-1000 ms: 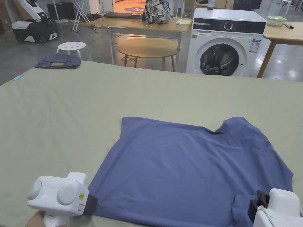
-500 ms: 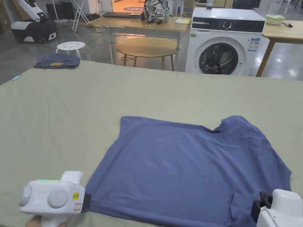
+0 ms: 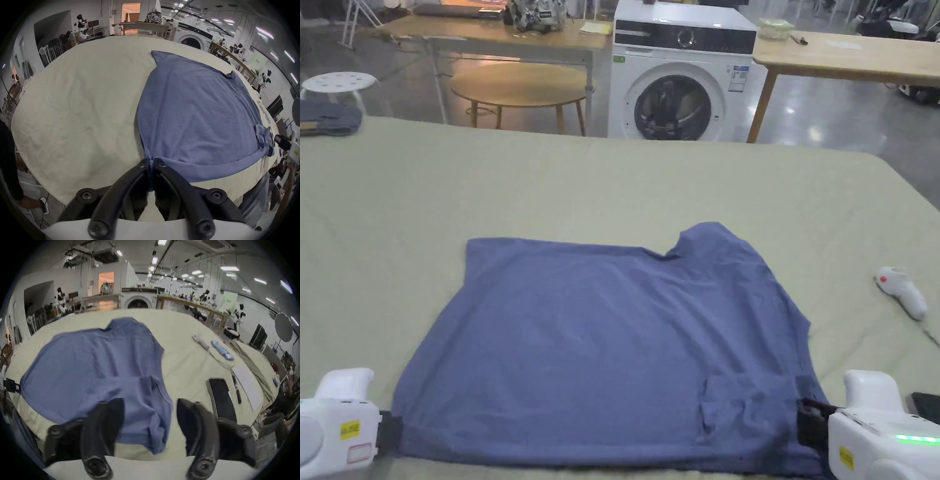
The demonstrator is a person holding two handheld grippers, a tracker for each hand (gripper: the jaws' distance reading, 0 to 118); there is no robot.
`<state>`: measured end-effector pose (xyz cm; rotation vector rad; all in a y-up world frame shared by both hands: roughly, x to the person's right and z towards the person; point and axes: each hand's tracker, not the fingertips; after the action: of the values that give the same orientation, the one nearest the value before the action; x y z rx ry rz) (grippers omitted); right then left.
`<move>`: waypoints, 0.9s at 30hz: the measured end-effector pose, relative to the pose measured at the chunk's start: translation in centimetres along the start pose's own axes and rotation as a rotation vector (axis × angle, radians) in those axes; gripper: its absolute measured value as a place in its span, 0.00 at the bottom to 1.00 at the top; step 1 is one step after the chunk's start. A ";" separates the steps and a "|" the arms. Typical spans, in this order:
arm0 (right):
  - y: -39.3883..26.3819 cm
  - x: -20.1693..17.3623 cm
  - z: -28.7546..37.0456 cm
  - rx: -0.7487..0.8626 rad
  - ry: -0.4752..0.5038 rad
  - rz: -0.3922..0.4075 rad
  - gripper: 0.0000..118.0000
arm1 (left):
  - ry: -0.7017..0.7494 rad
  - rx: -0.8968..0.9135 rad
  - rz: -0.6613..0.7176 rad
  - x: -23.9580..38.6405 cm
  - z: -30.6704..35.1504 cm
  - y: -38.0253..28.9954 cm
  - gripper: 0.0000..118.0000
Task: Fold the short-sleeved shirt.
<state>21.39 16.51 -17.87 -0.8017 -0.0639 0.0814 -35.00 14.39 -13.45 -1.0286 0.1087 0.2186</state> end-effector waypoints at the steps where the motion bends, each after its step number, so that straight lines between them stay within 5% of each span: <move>1: -0.3 0.5 -0.5 -0.045 0.005 -0.003 0.65 | 0.003 -0.001 0.000 0.0 0.0 -0.1 0.01; 8: -3.6 1.5 -2.8 -0.181 0.041 -0.016 0.62 | 0.004 0.002 0.005 -0.5 -0.3 -0.3 0.01; 12: -4.1 1.2 -3.2 -0.154 0.081 -0.049 0.34 | 0.004 0.000 0.007 -0.8 -0.3 -0.3 0.00; 14: -3.9 1.1 -3.2 -0.138 0.105 -0.053 0.05 | -0.001 0.004 0.008 -0.9 -0.4 -0.3 0.01; 27: 2.8 0.5 0.9 0.092 0.164 -0.081 0.04 | -0.040 0.142 0.000 -0.9 1.5 4.7 0.01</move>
<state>21.66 19.14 -19.27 -0.7105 0.0620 -0.0583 -36.99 17.93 -16.46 -0.8826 0.0862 0.2282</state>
